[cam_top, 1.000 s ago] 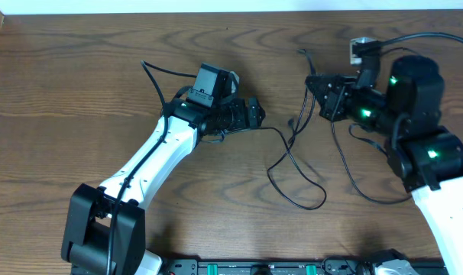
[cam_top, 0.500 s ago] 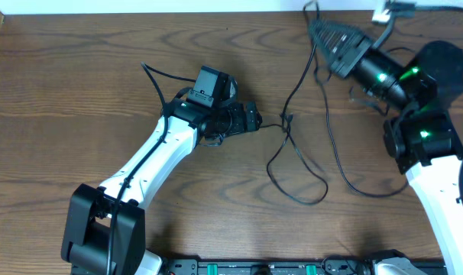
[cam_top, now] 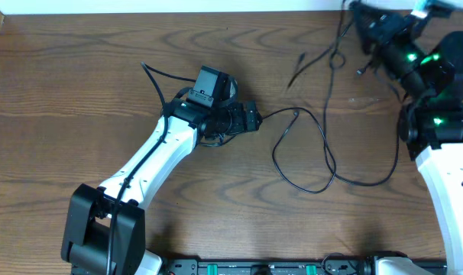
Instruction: Untangle cables
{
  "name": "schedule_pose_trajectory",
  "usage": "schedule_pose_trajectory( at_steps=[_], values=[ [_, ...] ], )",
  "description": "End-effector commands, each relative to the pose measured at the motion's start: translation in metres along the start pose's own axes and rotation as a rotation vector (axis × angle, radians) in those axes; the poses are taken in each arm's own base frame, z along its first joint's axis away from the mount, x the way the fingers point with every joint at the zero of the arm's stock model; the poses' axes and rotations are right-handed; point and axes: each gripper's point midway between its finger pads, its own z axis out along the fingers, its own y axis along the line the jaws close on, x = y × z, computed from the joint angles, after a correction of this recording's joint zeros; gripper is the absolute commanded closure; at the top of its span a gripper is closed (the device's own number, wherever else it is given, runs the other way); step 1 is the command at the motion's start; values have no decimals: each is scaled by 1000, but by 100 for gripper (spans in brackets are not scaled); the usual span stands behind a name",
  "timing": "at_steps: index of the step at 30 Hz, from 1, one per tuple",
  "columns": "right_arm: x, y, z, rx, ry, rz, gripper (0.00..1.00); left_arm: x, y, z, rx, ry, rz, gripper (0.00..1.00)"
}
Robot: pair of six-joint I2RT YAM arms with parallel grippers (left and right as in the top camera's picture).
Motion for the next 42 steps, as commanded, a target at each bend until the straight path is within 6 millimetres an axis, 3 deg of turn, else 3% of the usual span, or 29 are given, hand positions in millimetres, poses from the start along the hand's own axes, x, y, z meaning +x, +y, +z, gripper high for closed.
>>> schedule_pose_trajectory(
  at_steps=[1, 3, 6, 8, 12, 16, 22, 24, 30, 34, 37, 42],
  values=[
    [-35, 64, -18, -191, -161, -315, 99, -5, -1, -6, -3, -25, 9, 2],
    [-38, 58, -19, -142, -182, -558, 96, -5, -1, -6, -3, -25, 9, 2],
    [-42, -3, -16, 121, -136, -773, 93, -5, -1, -6, -3, -25, 9, 2],
    [-54, -59, -27, 380, -134, -761, 94, -5, -1, -6, -3, -25, 9, 2],
    [-82, -156, -78, 904, -193, -723, 97, -5, -1, -6, -3, -25, 9, 2],
    [-103, -204, -116, 1193, -202, -769, 96, -5, -1, -6, -3, -25, 9, 2],
    [-107, -285, -149, 1415, -71, -675, 92, -5, -1, -6, -3, -25, 9, 2],
    [-106, -308, -159, 1470, -33, -641, 84, -5, -1, -6, -3, -25, 9, 2],
    [-95, -370, -176, 1555, 84, -545, 91, -5, -1, -6, -4, -24, 8, 2],
    [-87, -394, -184, 1596, 132, -513, 87, -5, -1, -6, -4, -24, 8, 2],
    [-85, -408, -190, 1624, 148, -501, 73, -5, -1, -6, -3, -25, 9, 2],
    [-78, -433, -205, 1679, 194, -462, 68, -5, -1, -6, -3, -25, 9, 2]
  ],
)
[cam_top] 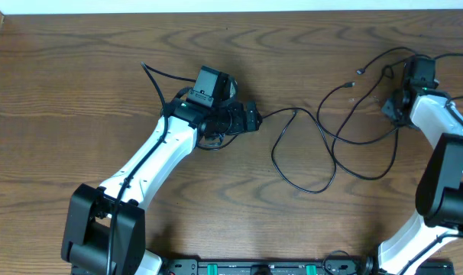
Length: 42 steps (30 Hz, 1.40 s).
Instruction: Untangle cables
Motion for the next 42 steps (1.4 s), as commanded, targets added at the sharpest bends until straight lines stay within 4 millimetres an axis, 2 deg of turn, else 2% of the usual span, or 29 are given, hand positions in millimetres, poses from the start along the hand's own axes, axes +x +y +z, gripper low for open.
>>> schedule_pose_trajectory(
  at_steps=[1, 5, 7, 11, 14, 17, 18, 20, 21, 23, 27, 30, 32, 35, 37, 38, 42],
  values=[
    [10, -8, 18, 33, 46, -4, 66, -5, -1, -6, -3, -25, 9, 2],
    [26, -3, 30, 12, 104, -15, 60, -5, -1, -6, -3, -25, 9, 2],
    [31, -4, 32, 17, 123, -21, 61, -5, -1, -6, -3, -24, 9, 2],
    [38, 1, 31, -16, 159, -28, 80, -5, -1, -6, -3, -25, 9, 2],
    [49, 10, 29, -83, 210, -95, 83, -5, -1, -6, -3, -24, 9, 2],
    [63, 5, 31, -64, 265, -107, 91, -5, -1, -6, -3, -24, 9, 2],
    [68, 3, 35, -57, 282, -108, 91, -5, -1, -6, -3, -25, 9, 2],
    [82, -3, 45, -41, 322, -106, 77, -5, -1, -6, -3, -25, 9, 2],
    [88, -6, 49, -36, 343, -105, 75, -5, -1, -6, -3, -24, 9, 2],
    [105, -12, 58, -29, 403, -99, 75, -5, -1, -6, -3, -24, 9, 2],
    [126, -10, 67, -82, 495, -72, 97, -5, -1, -6, -3, -24, 9, 2],
    [126, -2, 65, -139, 505, -65, 99, -5, -1, -6, -3, -24, 9, 2],
    [112, 4, 64, -161, 459, -58, 99, -5, -1, -6, -3, -25, 9, 2],
    [65, 19, 51, -223, 348, -53, 99, -5, -1, -6, -3, -24, 9, 2],
    [24, 34, 33, -293, 250, -68, 99, -5, -1, -6, -3, -25, 9, 2],
    [-7, 42, 17, -332, 171, -84, 99, -5, -1, -6, -3, -25, 9, 2],
    [-107, 51, -42, -365, -116, -155, 99, -5, -1, -6, -3, -24, 9, 2]
  ],
)
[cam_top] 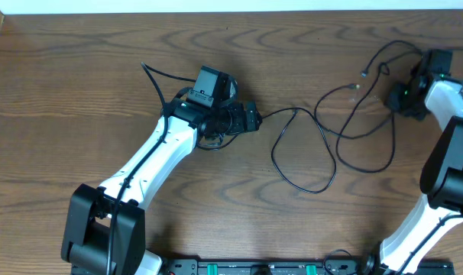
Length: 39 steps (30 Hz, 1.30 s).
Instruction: Untangle cables
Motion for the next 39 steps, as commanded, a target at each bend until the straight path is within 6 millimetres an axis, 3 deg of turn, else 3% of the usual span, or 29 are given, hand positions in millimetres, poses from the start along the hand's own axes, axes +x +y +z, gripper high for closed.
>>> schedule_pose_trajectory(
  at_steps=[1, 3, 8, 13, 15, 18, 20, 23, 24, 26, 28, 29, 30, 35, 39],
  values=[
    [-94, 24, -71, -32, -280, -130, 99, -5, -1, -6, -3, -24, 9, 2],
    [-145, 18, -114, 62, -446, -152, 99, -5, -1, -6, -3, -25, 9, 2],
    [-222, -7, -196, 259, -759, -191, 99, -5, -1, -6, -3, -25, 9, 2],
    [-266, -66, -268, 515, -1013, -132, 99, -5, -1, -6, -3, -25, 9, 2],
    [-274, -89, -278, 544, -1063, -104, 99, -5, -1, -6, -3, -25, 9, 2],
    [-272, -118, -252, 545, -993, -101, 99, -5, -1, -6, -3, -25, 9, 2],
    [-262, -138, -213, 539, -885, -90, 99, -5, -1, -6, -3, -25, 9, 2],
    [-234, -169, -134, 521, -688, -39, 95, -5, -1, -6, -3, -24, 8, 2],
    [-220, -176, -104, 505, -605, -28, 87, -5, -1, -6, -3, -25, 9, 2],
    [-185, -173, -47, 419, -426, -60, 45, -5, -1, -6, -3, -24, 9, 2],
    [-165, -155, -20, 307, -333, -89, 7, -5, -1, -6, -3, -25, 9, 2],
    [-160, -146, -16, 267, -314, -92, 1, -5, -1, -6, -3, -25, 9, 2],
    [-159, -138, -16, 242, -312, -82, 1, -5, -1, -6, -3, -24, 8, 2],
    [-165, -109, -58, 197, -352, -18, 1, -5, -1, -6, -3, -25, 9, 2],
    [-150, -93, -86, 174, -309, 62, 4, -5, -1, -6, -3, -25, 9, 2]
  ],
)
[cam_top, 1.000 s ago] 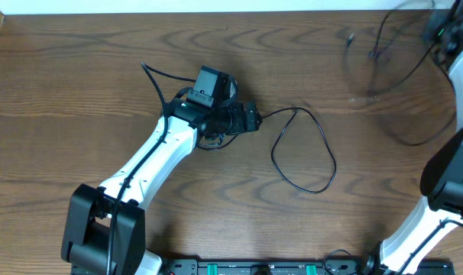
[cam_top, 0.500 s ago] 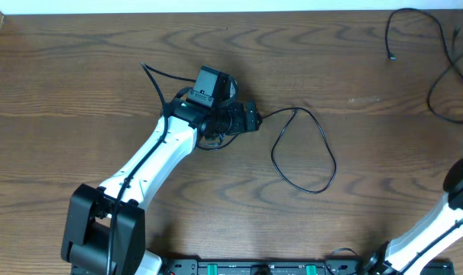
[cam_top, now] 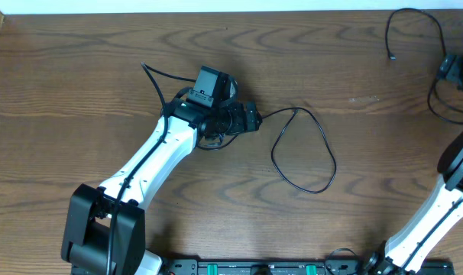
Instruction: Untangle cables
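In the overhead view my left gripper [cam_top: 254,118] sits mid-table, shut on one end of a black cable [cam_top: 328,153]. That cable runs right from the fingers and lies in one loose crossed loop on the wood. A second thin black cable [cam_top: 415,10] lies apart from it in the far right corner, arching along the back edge with its plug end [cam_top: 392,56] hanging free. My right gripper [cam_top: 454,70] is at the right edge of the frame, shut on this second cable, and more of the cable curves below it. The two cables do not touch.
The wooden table [cam_top: 79,61] ends at a white strip along the back. The left arm's own black wire [cam_top: 157,75] sticks out behind its wrist. Both arm bases and a black rail [cam_top: 254,267] line the front edge.
My right gripper has moved further right and back to the frame's edge, taking the second cable with it. That cable no longer crosses the loop. The left arm has not moved.
At first my right gripper was high at the back right, with the second cable lying across the loop held by the left gripper. It then stood lower and further right at each moment, the cable drawn along. Now the two cables lie separate.
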{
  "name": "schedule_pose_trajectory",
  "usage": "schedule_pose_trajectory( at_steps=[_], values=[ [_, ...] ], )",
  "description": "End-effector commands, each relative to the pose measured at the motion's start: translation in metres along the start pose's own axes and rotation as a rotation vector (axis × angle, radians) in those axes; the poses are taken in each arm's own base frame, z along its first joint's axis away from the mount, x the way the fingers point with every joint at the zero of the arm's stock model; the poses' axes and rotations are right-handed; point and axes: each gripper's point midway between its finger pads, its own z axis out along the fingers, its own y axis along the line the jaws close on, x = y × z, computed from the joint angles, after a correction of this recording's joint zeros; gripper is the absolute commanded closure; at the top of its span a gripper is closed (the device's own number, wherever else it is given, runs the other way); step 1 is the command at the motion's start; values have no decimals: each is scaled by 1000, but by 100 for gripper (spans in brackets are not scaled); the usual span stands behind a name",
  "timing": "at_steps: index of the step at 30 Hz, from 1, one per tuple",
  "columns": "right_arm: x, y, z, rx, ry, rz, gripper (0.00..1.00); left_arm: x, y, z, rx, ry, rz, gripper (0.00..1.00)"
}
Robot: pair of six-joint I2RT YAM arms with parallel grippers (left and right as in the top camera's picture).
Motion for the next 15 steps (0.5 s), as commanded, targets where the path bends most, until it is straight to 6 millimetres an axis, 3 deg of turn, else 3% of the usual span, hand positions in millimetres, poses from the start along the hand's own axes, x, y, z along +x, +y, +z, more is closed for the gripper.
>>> schedule_pose_trajectory(
  at_steps=[1, 3, 5, 7, 9, 15],
  values=[
    [-32, 8, -67, -46, -83, 146, 5, -5, -1, -6, -3, -24, 9, 2],
    [-22, 15, -80, -69, -38, 170, 14, -5, -1, -6, -3, -24, 9, 2],
    [-7, 16, -88, -65, 23, 191, 33, -5, -1, -6, -3, -24, 9, 2],
    [12, 14, -90, -44, 99, 205, 73, -5, -1, -6, -3, -25, 9, 2],
    [35, 7, -90, 3, 187, 255, 99, -5, -1, -6, -3, -25, 9, 2],
    [87, -12, -76, 93, 342, 328, 99, -5, -1, -6, -3, -24, 9, 2]
  ],
)
